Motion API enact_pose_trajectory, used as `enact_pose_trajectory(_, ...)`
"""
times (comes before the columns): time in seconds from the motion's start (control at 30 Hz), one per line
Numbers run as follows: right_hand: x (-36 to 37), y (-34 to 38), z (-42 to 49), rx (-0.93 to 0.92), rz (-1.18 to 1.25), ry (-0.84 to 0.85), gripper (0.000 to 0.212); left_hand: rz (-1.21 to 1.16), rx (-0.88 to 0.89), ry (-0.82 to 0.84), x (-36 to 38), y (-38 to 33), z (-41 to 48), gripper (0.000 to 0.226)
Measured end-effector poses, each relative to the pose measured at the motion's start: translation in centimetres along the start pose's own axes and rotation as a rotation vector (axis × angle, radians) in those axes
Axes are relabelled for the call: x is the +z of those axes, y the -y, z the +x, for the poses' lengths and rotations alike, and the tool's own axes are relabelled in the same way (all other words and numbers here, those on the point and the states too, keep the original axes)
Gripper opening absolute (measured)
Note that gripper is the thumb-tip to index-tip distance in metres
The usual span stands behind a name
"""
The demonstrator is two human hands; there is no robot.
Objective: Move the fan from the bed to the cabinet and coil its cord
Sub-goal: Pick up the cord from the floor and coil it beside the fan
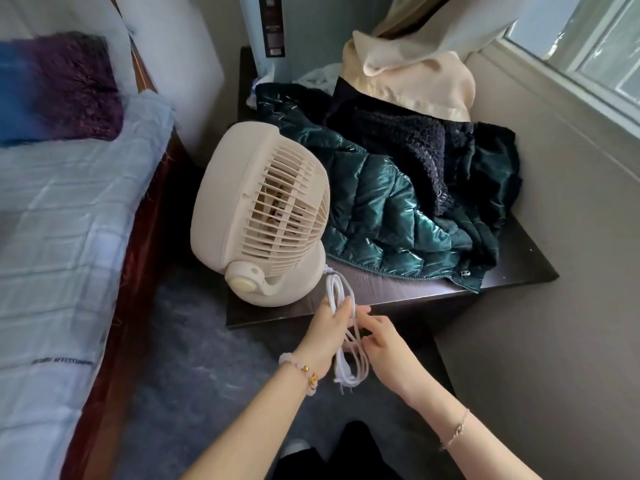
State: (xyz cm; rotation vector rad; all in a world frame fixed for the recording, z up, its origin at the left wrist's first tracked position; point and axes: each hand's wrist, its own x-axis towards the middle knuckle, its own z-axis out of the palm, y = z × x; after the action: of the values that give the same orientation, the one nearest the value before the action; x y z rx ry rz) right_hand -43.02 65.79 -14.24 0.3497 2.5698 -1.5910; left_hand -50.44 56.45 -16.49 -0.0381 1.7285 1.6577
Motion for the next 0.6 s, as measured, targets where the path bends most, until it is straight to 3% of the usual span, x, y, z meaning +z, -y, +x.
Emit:
enact_pose_trajectory(0.07,-0.4,-0.5,0.2,0.023,-0.094,-0.009,0.063,-0.129,-0.057,0.037,0.2,0.0,0.0,0.031)
enact_pose_trajectory(0.2,-1.1,-1.2,0.8,-0.052,-0.421,-0.050,0.049,-0.229,-0.097,0.060,0.5,-0.3,0.6,0.030)
enact_pose_trajectory(0.27,-1.7,-1.4,1.1,-0.106,-0.454,-0.078,0.040,-0.298,-0.076,0.127,0.8,-0.7,1.1,0.028)
enact_pose_trajectory(0.33,-2.2,-1.6,1.4,-0.094,-0.390,-0.088,0.038,-0.360,-0.074,0.160,1.3,-1.1,1.6,0.029)
enact_pose_trajectory(0.53,-2.4,-0.8,1.2,0.168,0.173,-0.180,0.020,-0.451,-0.082,0.172,1.7,-2.1,3.2,0.020)
enact_pose_trajectory(0.6,-2.4,-0.8,1.1,0.242,0.199,-0.117,0.030,-0.446,-0.076,0.184,1.2,-2.6,3.8,0.020)
